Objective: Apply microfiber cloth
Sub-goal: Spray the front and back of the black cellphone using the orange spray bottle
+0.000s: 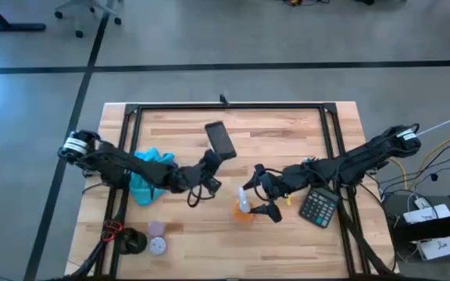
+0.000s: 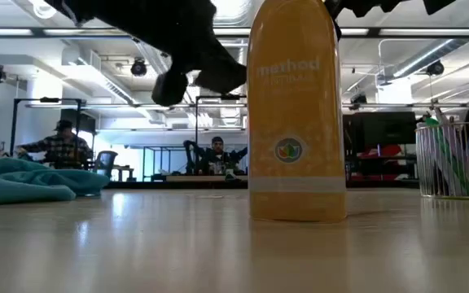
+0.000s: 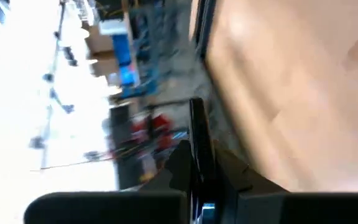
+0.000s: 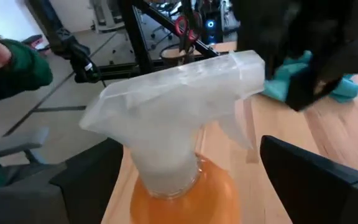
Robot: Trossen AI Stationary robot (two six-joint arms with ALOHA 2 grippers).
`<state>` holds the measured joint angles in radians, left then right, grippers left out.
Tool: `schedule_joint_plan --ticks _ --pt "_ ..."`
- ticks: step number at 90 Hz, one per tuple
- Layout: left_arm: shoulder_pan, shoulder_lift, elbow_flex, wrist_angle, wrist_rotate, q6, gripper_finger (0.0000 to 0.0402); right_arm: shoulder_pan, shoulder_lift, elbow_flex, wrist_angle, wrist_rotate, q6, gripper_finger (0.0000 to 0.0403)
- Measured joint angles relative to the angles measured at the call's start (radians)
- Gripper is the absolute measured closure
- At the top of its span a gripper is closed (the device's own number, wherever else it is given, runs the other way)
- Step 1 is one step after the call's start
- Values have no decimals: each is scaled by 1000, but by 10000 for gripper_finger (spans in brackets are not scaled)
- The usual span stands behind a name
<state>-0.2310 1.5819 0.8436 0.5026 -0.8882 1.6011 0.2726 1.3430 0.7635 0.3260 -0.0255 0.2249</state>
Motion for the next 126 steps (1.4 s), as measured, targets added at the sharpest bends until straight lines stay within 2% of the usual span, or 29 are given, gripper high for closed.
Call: schedule_joint_plan --ticks 10,24,54,91,99,114,126 --pt "0 59 0 81 -15 214 392 -1 0 0 0 1 -8 43" --pt "-5 89 -1 183 -20 364 392 0 6 0 -3 3 -79 43" --pt "-86 72 -9 189 -20 382 392 0 15 1 4 49 -200 43" --pt "-129 72 -21 193 -11 393 392 0 65 2 80 52 -173 43" --pt "-152 72 -23 194 22 402 392 0 67 2 95 53 -172 43" --pt "-171 72 -24 265 44 525 392 0 65 2 128 54 -157 43" --pt "-169 71 -24 302 36 555 392 0 65 2 131 79 -120 52"
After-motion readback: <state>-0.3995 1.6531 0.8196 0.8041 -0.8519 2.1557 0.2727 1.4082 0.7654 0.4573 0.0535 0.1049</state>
